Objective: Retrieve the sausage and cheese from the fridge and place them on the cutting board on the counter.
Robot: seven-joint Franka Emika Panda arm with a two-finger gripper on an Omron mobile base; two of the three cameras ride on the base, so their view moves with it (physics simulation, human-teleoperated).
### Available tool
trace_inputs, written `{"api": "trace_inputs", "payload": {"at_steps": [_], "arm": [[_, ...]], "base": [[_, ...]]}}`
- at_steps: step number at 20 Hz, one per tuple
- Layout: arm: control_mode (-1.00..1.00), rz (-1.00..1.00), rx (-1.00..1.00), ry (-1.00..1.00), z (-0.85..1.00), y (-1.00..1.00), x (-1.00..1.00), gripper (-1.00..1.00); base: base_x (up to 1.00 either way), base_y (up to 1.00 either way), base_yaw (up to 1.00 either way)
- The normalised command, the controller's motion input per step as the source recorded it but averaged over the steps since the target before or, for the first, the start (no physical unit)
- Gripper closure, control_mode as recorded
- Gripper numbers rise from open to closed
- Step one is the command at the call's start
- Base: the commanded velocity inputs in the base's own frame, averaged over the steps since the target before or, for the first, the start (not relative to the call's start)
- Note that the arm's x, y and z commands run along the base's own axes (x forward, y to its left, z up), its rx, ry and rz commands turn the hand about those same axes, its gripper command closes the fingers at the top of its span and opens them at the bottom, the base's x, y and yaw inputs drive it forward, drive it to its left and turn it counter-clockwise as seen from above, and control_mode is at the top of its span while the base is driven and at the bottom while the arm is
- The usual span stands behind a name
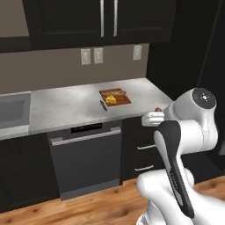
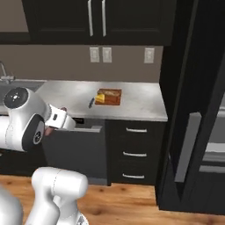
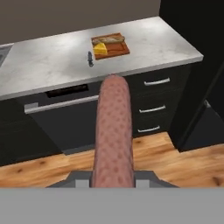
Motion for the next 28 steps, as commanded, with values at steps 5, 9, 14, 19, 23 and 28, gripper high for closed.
{"api": "trace_inputs", "payload": {"at_steps": [5,9,14,19,23,28], "arm": [[1.0,0.0,0.0,0.0,0.0,0.0,0.0,1.0],[1.0,0.0,0.0,0.0,0.0,0.0,0.0,1.0],[1.0,0.0,0.0,0.0,0.0,0.0,0.0,1.0],[1.0,0.0,0.0,0.0,0.0,0.0,0.0,1.0],[1.0,0.0,0.0,0.0,0.0,0.0,0.0,1.0],[1.0,0.0,0.0,0.0,0.0,0.0,0.0,1.0]], "base": [[0.51,0.73,-0.04],[0.79,0.47,0.0],[0.83,0.06,-0.01],[0.72,0.0,-0.14],[0.63,0.01,-0.06],[0.33,0.0,0.0]]}}
